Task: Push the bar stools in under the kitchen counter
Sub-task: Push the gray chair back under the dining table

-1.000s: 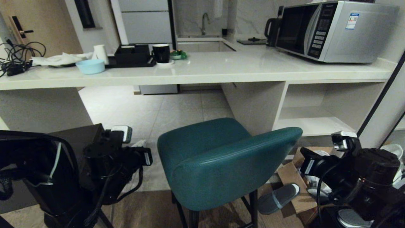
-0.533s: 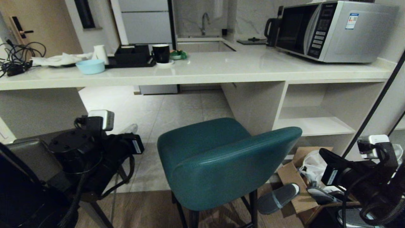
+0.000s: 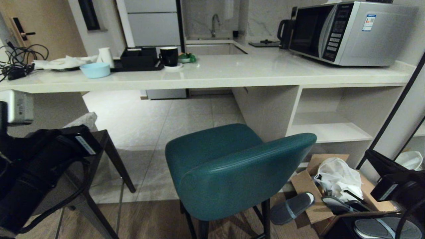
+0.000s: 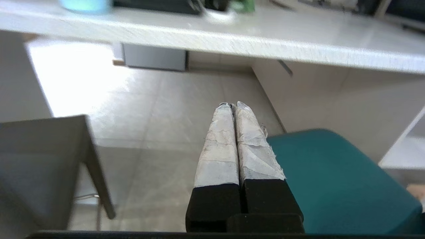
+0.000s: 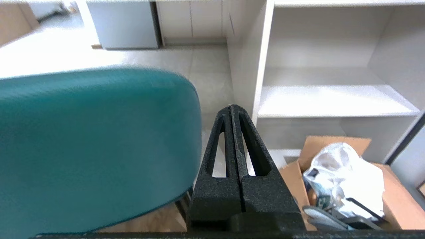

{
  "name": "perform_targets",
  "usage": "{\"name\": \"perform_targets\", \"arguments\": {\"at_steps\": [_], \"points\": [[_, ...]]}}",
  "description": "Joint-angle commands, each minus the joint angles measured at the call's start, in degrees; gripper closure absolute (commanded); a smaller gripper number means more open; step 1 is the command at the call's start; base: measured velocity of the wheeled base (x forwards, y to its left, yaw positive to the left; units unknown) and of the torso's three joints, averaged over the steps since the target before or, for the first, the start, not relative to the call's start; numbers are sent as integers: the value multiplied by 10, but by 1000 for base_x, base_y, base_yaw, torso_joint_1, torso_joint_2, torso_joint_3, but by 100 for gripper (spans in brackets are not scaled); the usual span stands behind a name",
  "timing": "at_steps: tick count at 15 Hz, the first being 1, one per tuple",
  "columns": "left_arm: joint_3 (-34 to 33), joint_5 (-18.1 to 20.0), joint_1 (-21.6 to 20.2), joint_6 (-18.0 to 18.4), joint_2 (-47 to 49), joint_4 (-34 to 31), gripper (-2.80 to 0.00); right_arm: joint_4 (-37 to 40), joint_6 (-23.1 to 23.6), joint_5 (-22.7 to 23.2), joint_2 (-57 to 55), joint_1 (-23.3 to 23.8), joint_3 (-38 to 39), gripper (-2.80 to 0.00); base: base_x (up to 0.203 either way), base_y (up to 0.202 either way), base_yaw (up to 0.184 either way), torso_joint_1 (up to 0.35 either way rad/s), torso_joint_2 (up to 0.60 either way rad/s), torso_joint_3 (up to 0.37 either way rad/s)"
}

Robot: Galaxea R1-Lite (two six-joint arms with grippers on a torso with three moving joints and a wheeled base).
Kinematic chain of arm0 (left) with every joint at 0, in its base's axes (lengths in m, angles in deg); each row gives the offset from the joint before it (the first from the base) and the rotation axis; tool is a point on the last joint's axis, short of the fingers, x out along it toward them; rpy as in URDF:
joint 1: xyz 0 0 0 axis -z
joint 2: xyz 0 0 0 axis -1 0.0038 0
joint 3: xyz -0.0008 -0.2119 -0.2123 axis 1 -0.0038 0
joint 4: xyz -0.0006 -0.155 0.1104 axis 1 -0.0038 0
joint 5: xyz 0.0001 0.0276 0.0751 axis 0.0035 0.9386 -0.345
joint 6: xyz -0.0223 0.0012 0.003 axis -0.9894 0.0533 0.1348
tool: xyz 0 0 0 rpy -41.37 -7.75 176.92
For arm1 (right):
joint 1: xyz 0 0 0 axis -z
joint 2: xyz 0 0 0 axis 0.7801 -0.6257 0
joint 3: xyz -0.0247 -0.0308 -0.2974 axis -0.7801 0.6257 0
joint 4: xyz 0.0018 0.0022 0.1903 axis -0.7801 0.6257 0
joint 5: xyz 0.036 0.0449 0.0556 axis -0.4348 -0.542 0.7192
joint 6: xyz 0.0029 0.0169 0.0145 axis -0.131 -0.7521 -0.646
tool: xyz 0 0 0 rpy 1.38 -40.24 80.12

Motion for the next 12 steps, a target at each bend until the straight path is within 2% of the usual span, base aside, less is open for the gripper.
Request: {"name": "perform_targets", "arguments": {"at_steps": [1,3,5,7,9,12], "points": [[-16,-2,-43,2,-124,-21,0,77,1,-3,107,-8,-28,0,0,0,0,0,0,0],[-23,0,-88,22,-198,-51,0,195,7,-8,198,-1,-58,0,0,0,0,0,0,0],[-28,3,-129,44,-271,-79,0,268,21,-12,269,57,-88,0,0,0,0,0,0,0],[-24,10,-152,64,-331,-131,0,319,40,-12,344,97,-100,0,0,0,0,0,0,0],[0,15,-170,76,-391,-215,0,401,49,-12,429,120,-120,0,0,0,0,0,0,0],[28,32,-217,87,-496,-366,0,617,48,-5,553,143,-187,0,0,0,0,0,0,0]]}}
